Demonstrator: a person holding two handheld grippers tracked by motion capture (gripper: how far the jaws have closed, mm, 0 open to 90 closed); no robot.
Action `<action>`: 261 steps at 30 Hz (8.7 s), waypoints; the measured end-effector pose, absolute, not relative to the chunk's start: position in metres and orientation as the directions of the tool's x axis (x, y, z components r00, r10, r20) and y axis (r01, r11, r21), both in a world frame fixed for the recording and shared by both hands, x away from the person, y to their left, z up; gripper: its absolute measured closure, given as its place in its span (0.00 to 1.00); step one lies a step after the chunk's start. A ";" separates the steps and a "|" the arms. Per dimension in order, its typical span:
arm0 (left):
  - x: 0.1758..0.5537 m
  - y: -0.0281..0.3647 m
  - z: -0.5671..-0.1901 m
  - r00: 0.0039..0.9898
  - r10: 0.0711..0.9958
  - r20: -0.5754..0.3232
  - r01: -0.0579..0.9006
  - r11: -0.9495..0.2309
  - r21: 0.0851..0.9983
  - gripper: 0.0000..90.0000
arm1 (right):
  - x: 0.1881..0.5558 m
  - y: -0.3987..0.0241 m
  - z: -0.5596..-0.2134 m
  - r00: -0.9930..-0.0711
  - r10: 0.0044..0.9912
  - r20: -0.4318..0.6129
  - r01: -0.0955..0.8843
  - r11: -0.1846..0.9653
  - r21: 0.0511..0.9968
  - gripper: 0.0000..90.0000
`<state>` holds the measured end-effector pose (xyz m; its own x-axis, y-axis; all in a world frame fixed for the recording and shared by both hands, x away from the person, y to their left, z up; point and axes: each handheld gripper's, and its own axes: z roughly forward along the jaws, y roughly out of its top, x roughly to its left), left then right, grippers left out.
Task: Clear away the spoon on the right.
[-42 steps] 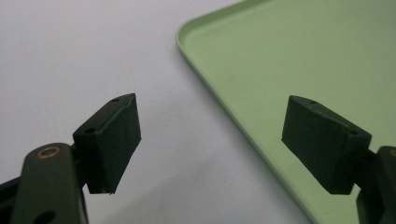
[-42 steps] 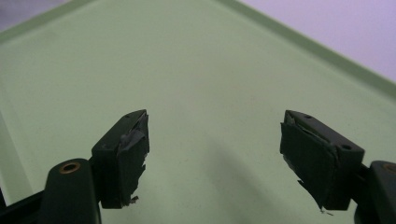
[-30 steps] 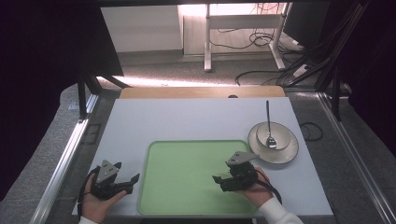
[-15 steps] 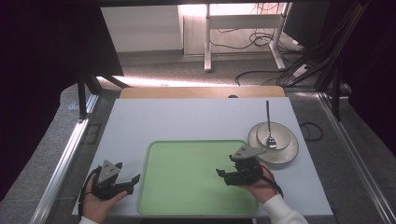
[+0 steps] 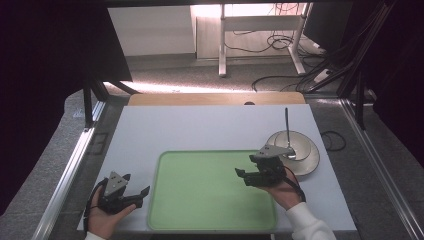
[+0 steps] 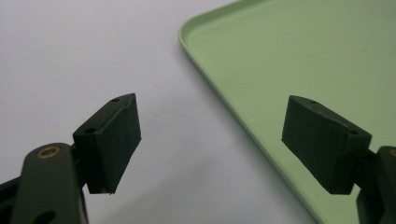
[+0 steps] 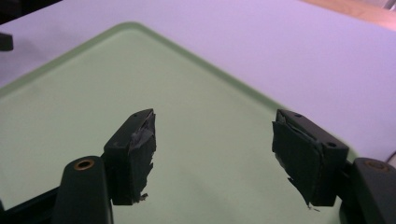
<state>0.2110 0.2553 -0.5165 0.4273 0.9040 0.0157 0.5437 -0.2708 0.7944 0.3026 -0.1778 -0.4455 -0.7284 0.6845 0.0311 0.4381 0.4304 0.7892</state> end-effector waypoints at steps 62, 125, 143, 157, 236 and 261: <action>0.211 0.257 -0.515 0.425 0.905 0.011 0.541 -0.263 0.799 0.21 | 0.417 -0.280 -0.428 -0.421 0.905 0.060 0.551 0.203 0.810 0.43; 0.212 0.259 -0.516 0.418 0.908 0.017 0.543 -0.265 0.797 0.21 | 0.449 -0.304 -0.441 -0.414 0.898 0.148 0.606 0.151 0.781 1.00; 0.212 0.258 -0.516 0.420 0.907 0.021 0.543 -0.270 0.795 0.21 | 0.418 -0.308 -0.388 -0.487 0.861 0.146 0.458 0.110 0.882 1.00; 0.212 0.258 -0.516 0.418 0.908 0.020 0.543 -0.267 0.797 0.21 | 0.403 -0.293 -0.367 -0.558 0.817 0.144 0.389 0.104 0.915 1.00; 0.212 0.258 -0.516 0.416 0.909 0.013 0.542 -0.260 0.799 0.21 | 0.312 -0.197 -0.414 -0.696 0.639 0.328 0.525 0.141 0.839 1.00; 0.213 0.256 -0.517 0.425 0.905 0.014 0.546 -0.269 0.794 0.21 | 0.326 -0.152 -0.484 -0.640 0.720 0.269 0.663 0.340 0.667 0.99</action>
